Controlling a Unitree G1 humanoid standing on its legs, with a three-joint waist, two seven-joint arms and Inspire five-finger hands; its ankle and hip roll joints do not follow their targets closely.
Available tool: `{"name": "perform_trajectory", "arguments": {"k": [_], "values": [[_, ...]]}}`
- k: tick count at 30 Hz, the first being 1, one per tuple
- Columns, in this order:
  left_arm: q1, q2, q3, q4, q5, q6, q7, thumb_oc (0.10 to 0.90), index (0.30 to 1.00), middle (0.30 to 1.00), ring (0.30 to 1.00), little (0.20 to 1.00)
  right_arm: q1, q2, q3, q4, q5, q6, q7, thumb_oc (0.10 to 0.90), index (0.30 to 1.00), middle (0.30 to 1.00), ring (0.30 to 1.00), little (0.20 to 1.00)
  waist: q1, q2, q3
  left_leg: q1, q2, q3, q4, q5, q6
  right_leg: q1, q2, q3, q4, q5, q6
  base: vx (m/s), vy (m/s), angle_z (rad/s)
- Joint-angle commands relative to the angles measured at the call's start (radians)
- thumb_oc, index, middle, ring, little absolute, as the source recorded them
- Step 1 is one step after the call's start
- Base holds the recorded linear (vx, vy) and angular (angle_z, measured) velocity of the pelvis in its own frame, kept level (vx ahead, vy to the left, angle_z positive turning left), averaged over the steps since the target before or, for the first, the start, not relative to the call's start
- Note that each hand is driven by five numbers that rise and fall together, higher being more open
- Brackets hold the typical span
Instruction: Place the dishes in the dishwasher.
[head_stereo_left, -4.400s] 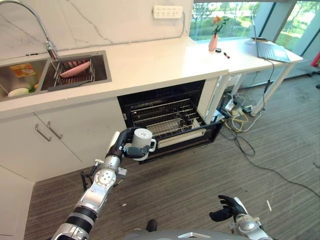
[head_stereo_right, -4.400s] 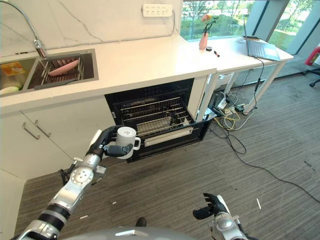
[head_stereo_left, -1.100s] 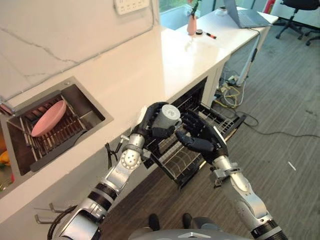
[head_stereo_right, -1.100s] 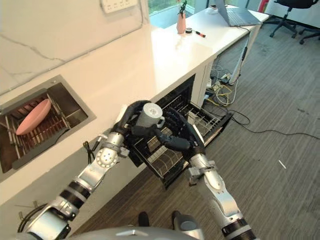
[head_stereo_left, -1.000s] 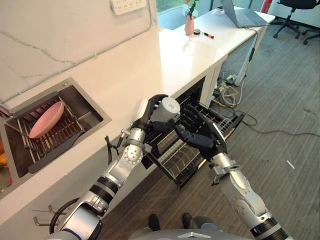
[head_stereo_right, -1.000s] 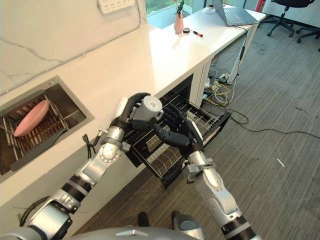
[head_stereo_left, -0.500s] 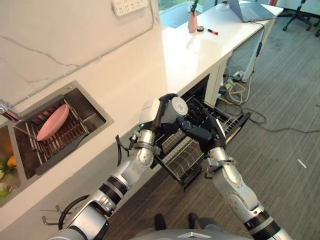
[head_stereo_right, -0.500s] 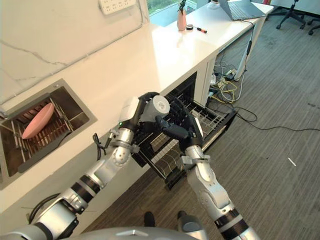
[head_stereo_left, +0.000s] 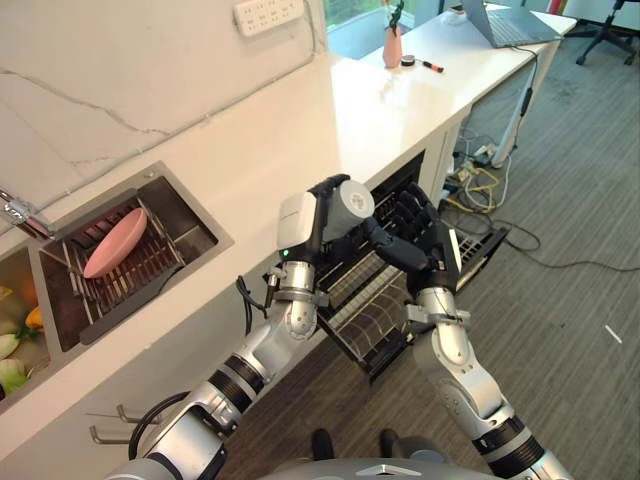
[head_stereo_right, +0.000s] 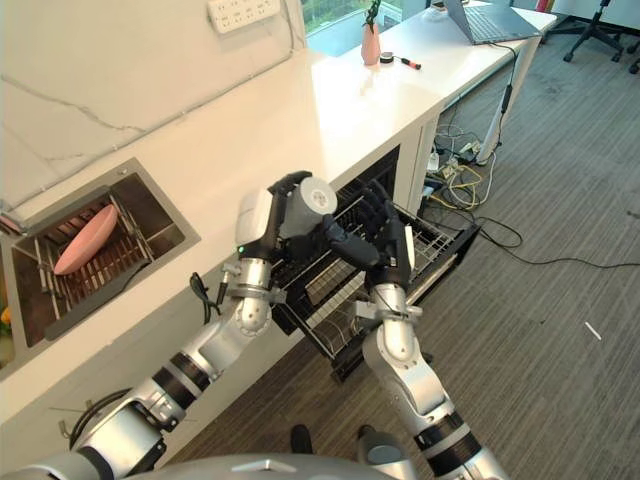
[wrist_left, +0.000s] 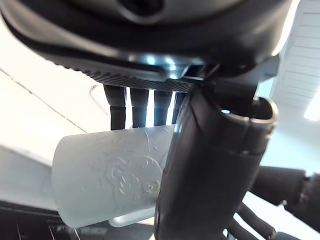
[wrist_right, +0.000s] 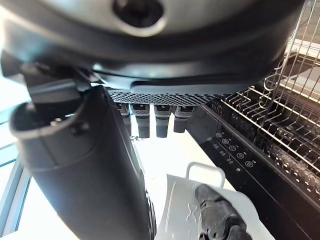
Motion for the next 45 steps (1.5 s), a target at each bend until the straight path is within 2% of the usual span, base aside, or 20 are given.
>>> {"name": "perform_trajectory", "arguments": {"k": [1, 2, 5, 6, 14, 20, 22, 27, 29, 31, 39, 41, 42, 45], "values": [[-0.141, 0.078, 0.121, -0.025, 0.010, -0.026, 0.101, 0.400, 0.300, 0.300, 0.300, 0.300, -0.059, 0.087, -0.007, -0.066, 0.007, -0.101, 0.020, 0.800, 0.900, 0.900, 0.900, 0.900, 0.030, -0.102, -0.024, 0.131, -0.013, 0.002, 0.003, -0.150, -0.022, 0.101, -0.146, -0.008, -0.229, 0.112, 0.157, 0.00, 0.001, 0.05], [-0.125, 0.074, 0.124, -0.055, -0.027, -0.049, 0.074, 0.400, 0.300, 0.300, 0.300, 0.300, -0.049, 0.087, -0.001, -0.055, 0.067, -0.095, 0.044, 0.800, 0.900, 0.900, 0.900, 0.900, 0.033, -0.105, -0.024, 0.132, -0.014, 0.001, 0.003, -0.150, -0.022, 0.102, -0.147, -0.009, -0.229, 0.113, 0.156, 0.00, 0.000, 0.05], [-0.113, 0.072, 0.129, -0.083, -0.068, -0.074, 0.043, 0.400, 0.300, 0.300, 0.300, 0.300, -0.042, 0.075, 0.004, -0.040, 0.113, -0.083, 0.082, 0.800, 0.900, 0.900, 0.900, 0.900, 0.037, -0.108, -0.026, 0.132, -0.014, 0.000, 0.003, -0.151, -0.022, 0.104, -0.148, -0.010, -0.229, 0.113, 0.156, 0.00, -0.002, 0.05], [-0.099, 0.072, 0.134, -0.110, -0.105, -0.098, 0.011, 0.400, 0.300, 0.300, 0.300, 0.300, -0.042, 0.061, 0.009, -0.027, 0.155, -0.073, 0.129, 0.800, 0.900, 0.900, 0.900, 0.900, 0.041, -0.112, -0.028, 0.132, -0.014, -0.002, 0.003, -0.150, -0.023, 0.105, -0.149, -0.010, -0.229, 0.113, 0.156, 0.00, -0.005, 0.07], [-0.059, 0.066, 0.146, -0.159, -0.250, -0.174, -0.100, 0.400, 0.300, 0.300, 0.300, 0.300, -0.053, -0.003, -0.007, 0.008, 0.219, -0.052, 0.292, 0.800, 0.900, 0.900, 0.900, 0.900, 0.054, -0.124, -0.032, 0.133, -0.012, -0.007, 0.003, -0.150, -0.023, 0.110, -0.151, -0.017, -0.229, 0.107, 0.155, 0.00, -0.008, 0.04], [-0.046, 0.054, 0.148, -0.148, -0.353, -0.193, -0.165, 0.400, 0.300, 0.300, 0.300, 0.300, -0.050, -0.028, -0.020, 0.014, 0.301, -0.051, 0.386, 0.800, 0.900, 0.900, 0.900, 0.900, 0.059, -0.130, -0.037, 0.136, -0.011, -0.008, 0.003, -0.150, -0.024, 0.113, -0.151, -0.023, -0.229, 0.104, 0.155, 0.00, -0.010, 0.06], [-0.046, 0.054, 0.148, -0.147, -0.353, -0.193, -0.165, 0.400, 0.300, 0.300, 0.300, 0.300, -0.050, -0.028, -0.020, 0.014, 0.302, -0.051, 0.387, 0.800, 0.900, 0.900, 0.900, 0.900, 0.059, -0.130, -0.037, 0.136, -0.011, -0.008, 0.003, -0.150, -0.024, 0.113, -0.151, -0.023, -0.229, 0.104, 0.156, 0.00, -0.003, 0.02], [-0.082, 0.054, 0.132, -0.113, -0.388, -0.183, -0.213, 0.400, 0.300, 0.300, 0.300, 0.300, -0.085, -0.065, 0.007, -0.003, 0.451, -0.031, 0.463, 0.800, 0.900, 0.900, 0.900, 0.900, 0.060, -0.135, -0.041, 0.134, -0.008, -0.005, 0.003, -0.148, -0.028, 0.112, -0.152, -0.027, -0.229, 0.103, 0.157, -0.01, -0.009, 0.03], [-0.092, 0.054, 0.132, -0.109, -0.410, -0.185, -0.227, 0.400, 0.300, 0.300, 0.300, 0.300, -0.100, -0.088, 0.004, -0.007, 0.427, -0.020, 0.461, 0.800, 0.900, 0.900, 0.900, 0.900, 0.061, -0.136, -0.042, 0.133, -0.009, -0.004, 0.003, -0.147, -0.028, 0.111, -0.152, -0.027, -0.229, 0.102, 0.157, 0.00, 0.000, 0.00], [-0.101, 0.064, 0.137, -0.109, -0.423, -0.185, -0.243, 0.400, 0.300, 0.300, 0.300, 0.300, -0.106, -0.138, -0.021, -0.002, 0.324, 0.005, 0.445, 0.800, 0.900, 0.900, 0.900, 0.900, 0.060, -0.135, -0.045, 0.134, -0.008, -0.002, 0.003, -0.148, -0.028, 0.111, -0.153, -0.030, -0.229, 0.101, 0.158, 0.00, 0.000, 0.00], [-0.121, 0.077, 0.143, -0.118, -0.427, -0.187, -0.257, 0.400, 0.300, 0.300, 0.300, 0.300, -0.113, -0.163, -0.041, 0.008, 0.192, 0.028, 0.425, 0.800, 0.900, 0.900, 0.900, 0.900, 0.057, -0.130, -0.045, 0.141, -0.007, -0.004, 0.003, -0.151, -0.026, 0.117, -0.153, -0.027, -0.229, 0.099, 0.159, 0.00, 0.000, 0.00], [-0.116, 0.069, 0.155, -0.134, -0.493, -0.200, -0.265, 0.400, 0.300, 0.300, 0.300, 0.300, -0.118, -0.181, -0.060, 0.012, 0.040, 0.047, 0.390, 0.800, 0.900, 0.900, 0.900, 0.900, 0.057, -0.129, -0.044, 0.141, -0.008, -0.005, 0.003, -0.151, -0.024, 0.115, -0.153, -0.027, -0.229, 0.099, 0.159, 0.00, 0.000, 0.00], [-0.117, 0.069, 0.155, -0.134, -0.493, -0.200, -0.265, 0.400, 0.300, 0.300, 0.300, 0.300, -0.118, -0.181, -0.060, 0.012, 0.040, 0.048, 0.390, 0.800, 0.900, 0.900, 0.900, 0.900, 0.057, -0.129, -0.044, 0.141, -0.007, -0.005, 0.003, -0.151, -0.024, 0.115, -0.153, -0.027, -0.229, 0.099, 0.158, 0.00, 0.000, 0.00], [-0.128, 0.056, 0.160, -0.139, -0.552, -0.210, -0.265, 0.400, 0.300, 0.300, 0.300, 0.300, -0.118, -0.182, -0.070, 0.024, -0.069, 0.064, 0.357, 0.800, 0.900, 0.900, 0.900, 0.900, 0.054, -0.127, -0.044, 0.140, -0.009, -0.006, 0.003, -0.151, -0.023, 0.116, -0.153, -0.029, -0.229, 0.098, 0.158, 0.00, 0.000, 0.00]]}}
